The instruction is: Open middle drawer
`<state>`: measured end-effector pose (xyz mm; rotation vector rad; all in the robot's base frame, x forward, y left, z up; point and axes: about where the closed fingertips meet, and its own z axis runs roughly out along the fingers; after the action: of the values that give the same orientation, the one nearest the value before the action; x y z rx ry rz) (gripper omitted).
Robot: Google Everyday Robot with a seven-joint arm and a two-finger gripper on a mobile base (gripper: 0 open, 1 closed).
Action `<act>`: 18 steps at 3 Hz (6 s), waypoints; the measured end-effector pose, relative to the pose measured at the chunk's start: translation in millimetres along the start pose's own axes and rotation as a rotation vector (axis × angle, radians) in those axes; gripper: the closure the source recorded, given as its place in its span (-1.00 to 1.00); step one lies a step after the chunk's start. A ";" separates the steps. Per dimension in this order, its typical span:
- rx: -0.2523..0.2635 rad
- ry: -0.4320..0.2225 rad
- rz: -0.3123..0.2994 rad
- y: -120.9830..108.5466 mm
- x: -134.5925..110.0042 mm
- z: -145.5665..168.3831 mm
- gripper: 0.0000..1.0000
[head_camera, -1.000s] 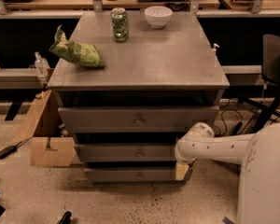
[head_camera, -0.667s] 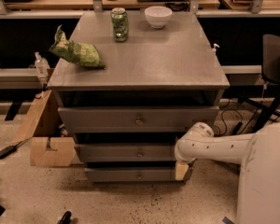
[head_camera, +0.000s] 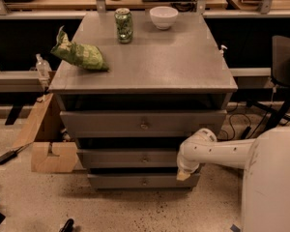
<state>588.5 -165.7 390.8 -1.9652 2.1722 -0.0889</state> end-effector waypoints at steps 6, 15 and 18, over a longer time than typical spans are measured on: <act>0.000 0.000 0.000 -0.6 -0.4 -3.4 1.00; -0.074 0.060 -0.056 -3.4 8.5 -17.0 -0.62; -0.036 0.068 -0.034 5.6 8.9 -27.4 0.78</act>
Offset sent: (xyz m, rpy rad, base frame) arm -0.1163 -0.0654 0.1308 -0.1746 0.1097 -0.0875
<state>576.9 -176.6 415.5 -2.0475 2.1978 -0.1241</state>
